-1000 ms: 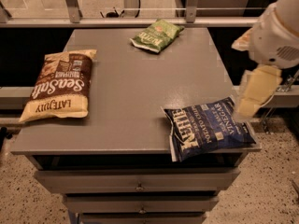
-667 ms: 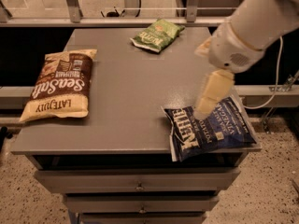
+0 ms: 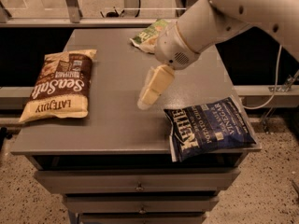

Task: Pick brown chip bag

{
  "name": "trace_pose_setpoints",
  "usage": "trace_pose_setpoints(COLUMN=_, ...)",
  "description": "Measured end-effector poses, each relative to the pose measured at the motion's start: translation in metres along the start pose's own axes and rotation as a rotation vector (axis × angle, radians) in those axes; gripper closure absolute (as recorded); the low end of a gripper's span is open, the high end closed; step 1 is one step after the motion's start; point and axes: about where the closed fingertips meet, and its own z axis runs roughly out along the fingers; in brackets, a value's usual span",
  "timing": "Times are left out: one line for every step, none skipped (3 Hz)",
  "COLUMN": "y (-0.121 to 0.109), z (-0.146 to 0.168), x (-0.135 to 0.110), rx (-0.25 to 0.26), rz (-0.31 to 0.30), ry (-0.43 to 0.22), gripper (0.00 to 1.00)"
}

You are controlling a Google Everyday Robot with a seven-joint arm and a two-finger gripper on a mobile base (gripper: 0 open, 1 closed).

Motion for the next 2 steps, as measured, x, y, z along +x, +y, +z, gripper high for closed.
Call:
trace_pose_setpoints(y=-0.007, z=0.039, x=-0.036, rx=-0.035, rz=-0.019, ry=-0.113, gripper=0.00)
trace_pose_setpoints(y=-0.009, z=0.106, x=-0.058, rx=-0.074, rz=0.016, ry=-0.156, gripper=0.00)
